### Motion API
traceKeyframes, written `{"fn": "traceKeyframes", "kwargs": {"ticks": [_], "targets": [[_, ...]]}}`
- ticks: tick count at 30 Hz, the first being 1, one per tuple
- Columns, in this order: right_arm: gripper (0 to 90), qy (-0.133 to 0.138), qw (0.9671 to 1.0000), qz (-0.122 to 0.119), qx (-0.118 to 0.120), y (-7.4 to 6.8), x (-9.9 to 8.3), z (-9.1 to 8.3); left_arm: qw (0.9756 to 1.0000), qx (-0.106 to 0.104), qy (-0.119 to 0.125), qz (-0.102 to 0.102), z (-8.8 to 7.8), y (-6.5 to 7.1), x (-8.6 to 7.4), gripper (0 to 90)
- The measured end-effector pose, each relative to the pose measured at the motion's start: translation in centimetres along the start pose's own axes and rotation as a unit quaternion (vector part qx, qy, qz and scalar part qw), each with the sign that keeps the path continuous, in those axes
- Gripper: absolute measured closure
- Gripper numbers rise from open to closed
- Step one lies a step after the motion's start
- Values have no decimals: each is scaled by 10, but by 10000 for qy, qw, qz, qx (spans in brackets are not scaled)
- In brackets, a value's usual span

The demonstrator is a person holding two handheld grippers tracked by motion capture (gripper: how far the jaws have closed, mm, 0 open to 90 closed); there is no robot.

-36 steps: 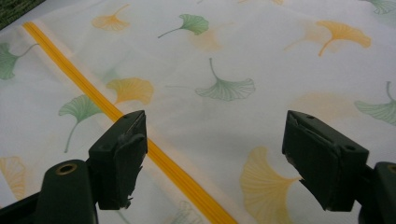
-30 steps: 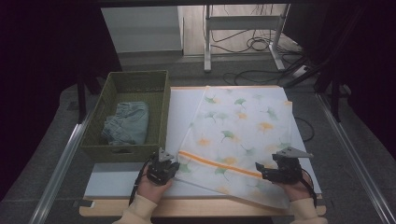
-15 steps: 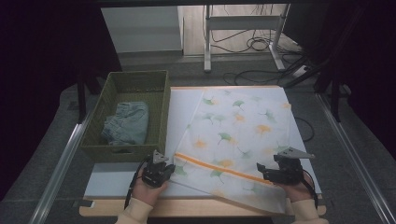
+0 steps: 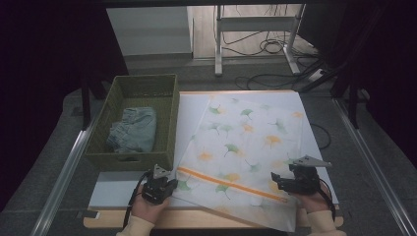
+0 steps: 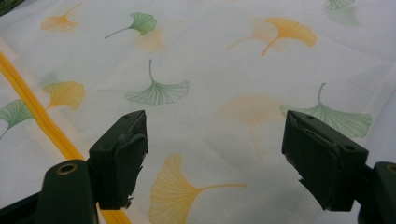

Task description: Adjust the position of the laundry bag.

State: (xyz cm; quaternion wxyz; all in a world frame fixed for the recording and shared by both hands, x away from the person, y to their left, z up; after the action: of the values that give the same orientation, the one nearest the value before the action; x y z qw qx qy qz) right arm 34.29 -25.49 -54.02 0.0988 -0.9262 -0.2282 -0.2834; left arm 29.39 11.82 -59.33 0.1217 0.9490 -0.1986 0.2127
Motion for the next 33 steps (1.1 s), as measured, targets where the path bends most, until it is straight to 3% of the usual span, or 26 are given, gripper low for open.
{"fn": "traceKeyframes", "kwargs": {"ticks": [3,6,8,11,17,33], "targets": [[230,-9,10000,-3,-11,1,0,0,9999,94,25,41,1,1,1,860],[230,12,10000,25,-27,2,0,-1,9999,146,42,44,1,2,2,704],[232,1,9999,88,-95,5,0,-2,9998,43,204,47,-4,4,5,664],[242,43,9989,289,-365,16,0,-7,9991,57,409,99,-12,6,9,560],[300,-84,9953,668,-691,42,-6,-15,9985,173,465,230,-13,9,11,398],[406,-506,9910,1117,-539,60,-6,1,9989,9,314,362,-8,11,11,350]]}}
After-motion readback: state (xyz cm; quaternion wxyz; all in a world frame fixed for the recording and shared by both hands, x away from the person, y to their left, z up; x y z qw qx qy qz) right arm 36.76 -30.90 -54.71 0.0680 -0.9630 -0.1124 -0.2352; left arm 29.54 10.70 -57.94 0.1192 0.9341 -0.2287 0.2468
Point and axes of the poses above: each handheld gripper's, and its own axes: z roughly forward along the jaws, x roughly out of its top, y roughly to its right, the point moved 8 cm from there along z, roughly forward along the jaws, and after that the axes turned 14 degrees about -y, right-handed, at the moved point
